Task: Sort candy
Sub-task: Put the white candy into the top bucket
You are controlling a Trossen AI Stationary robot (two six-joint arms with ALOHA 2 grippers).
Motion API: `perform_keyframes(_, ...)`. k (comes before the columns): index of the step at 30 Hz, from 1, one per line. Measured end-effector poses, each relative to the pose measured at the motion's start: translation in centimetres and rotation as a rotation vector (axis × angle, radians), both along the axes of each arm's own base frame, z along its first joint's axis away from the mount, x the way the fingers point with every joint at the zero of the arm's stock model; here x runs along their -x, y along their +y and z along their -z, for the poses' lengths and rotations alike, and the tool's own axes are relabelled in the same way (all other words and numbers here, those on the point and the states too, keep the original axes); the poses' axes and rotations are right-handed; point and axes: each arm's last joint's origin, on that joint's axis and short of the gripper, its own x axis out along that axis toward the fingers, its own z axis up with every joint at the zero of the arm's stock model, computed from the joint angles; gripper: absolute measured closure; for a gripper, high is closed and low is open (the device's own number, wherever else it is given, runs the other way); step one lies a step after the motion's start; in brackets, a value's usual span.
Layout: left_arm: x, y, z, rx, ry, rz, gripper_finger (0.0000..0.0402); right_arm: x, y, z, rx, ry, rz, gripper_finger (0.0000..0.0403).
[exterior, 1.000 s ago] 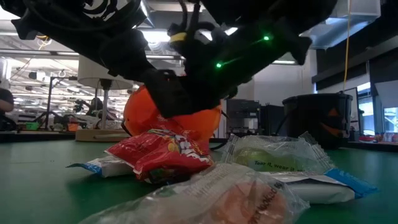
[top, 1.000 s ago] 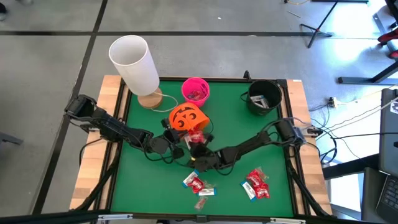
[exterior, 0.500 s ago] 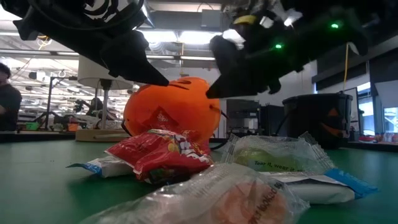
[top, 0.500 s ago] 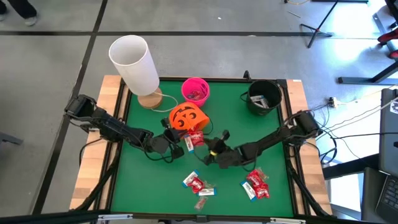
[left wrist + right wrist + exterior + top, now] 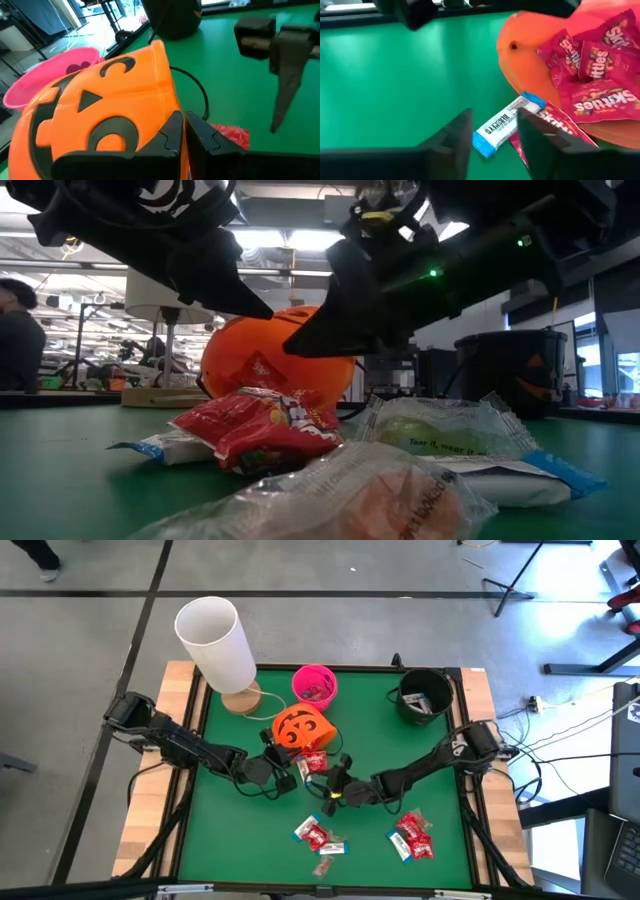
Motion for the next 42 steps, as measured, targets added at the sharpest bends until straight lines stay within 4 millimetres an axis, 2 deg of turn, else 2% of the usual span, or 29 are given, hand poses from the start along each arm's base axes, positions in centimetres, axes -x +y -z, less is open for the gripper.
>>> perform_keyframes(4,0.0,0.0,0.1,0.016,-0.001,0.004,0.0401,-0.7,-0.1,0.4,0.008,0.005,0.019,0.018)
perform_keyframes(8,0.0,0.0,0.1,0.024,-0.004,0.006,0.0401,-1.4,-0.7,1.6,-0.021,0.039,0.058,0.0143)
perform_keyframes(12,0.0,0.0,0.1,0.035,-0.009,0.006,0.0401,-2.3,-1.2,2.6,-0.029,0.068,0.089,0.0139)
perform_keyframes(20,0.0,-0.1,0.1,0.051,-0.008,0.019,0.0402,-4.0,-0.7,4.1,-0.012,0.134,0.096,0.0154)
perform_keyframes(26,0.0,-0.1,0.1,0.055,-0.007,0.022,0.0401,-4.1,-0.8,4.6,-0.016,0.196,0.146,0.0156)
perform_keyframes(30,0.0,-0.1,0.1,0.055,-0.006,0.022,0.0401,-4.1,-0.8,4.6,-0.002,0.197,0.162,0.0191)
perform_keyframes(36,0.0,-0.1,0.1,0.055,-0.004,0.022,0.0401,-4.1,-0.9,4.7,0.006,0.2,0.166,0.0296)
perform_keyframes(39,0.0,-0.1,0.1,0.055,-0.003,0.022,0.0401,-4.0,-1.0,4.4,0.014,0.199,0.173,0.0336)
perform_keyframes(42,0.0,-0.1,0.1,0.055,-0.003,0.022,0.0401,-3.9,-1.1,4.1,0.017,0.197,0.18,0.035)
